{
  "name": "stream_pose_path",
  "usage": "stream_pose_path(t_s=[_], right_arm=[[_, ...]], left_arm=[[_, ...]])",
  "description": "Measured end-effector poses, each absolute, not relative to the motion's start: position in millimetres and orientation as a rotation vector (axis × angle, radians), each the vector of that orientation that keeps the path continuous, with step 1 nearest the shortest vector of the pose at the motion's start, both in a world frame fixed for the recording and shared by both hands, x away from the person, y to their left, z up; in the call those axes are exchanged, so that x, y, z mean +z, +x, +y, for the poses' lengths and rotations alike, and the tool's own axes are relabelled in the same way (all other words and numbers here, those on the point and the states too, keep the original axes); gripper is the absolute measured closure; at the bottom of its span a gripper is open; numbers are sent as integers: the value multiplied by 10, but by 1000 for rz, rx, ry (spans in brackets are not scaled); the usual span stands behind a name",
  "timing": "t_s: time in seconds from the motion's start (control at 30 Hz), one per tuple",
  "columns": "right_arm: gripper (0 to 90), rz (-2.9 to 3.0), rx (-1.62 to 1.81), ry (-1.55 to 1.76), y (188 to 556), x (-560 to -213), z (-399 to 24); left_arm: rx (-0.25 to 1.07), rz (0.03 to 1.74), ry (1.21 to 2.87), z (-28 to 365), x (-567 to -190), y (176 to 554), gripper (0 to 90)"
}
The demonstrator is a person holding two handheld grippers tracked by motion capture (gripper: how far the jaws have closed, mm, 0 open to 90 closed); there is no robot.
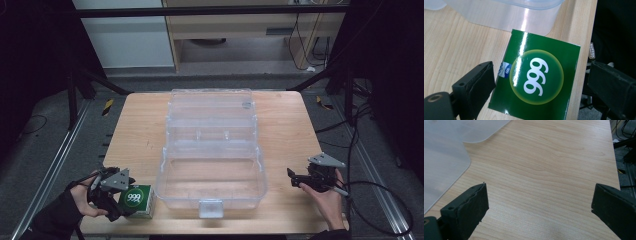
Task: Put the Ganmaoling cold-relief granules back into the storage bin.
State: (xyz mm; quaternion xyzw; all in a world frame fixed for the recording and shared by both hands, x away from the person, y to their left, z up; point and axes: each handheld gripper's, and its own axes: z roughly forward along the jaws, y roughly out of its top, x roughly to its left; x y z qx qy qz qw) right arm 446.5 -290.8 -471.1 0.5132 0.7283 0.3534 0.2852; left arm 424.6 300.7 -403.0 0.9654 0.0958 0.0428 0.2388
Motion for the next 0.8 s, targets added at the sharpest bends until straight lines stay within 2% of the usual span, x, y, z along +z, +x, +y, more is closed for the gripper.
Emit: stream_pose_path(t_s=[0.8], right_arm=[[6,1977,921,1354,4474,-4735,-2885]], left_arm=[[78,198,2714,2903,-4179,4361,55]])
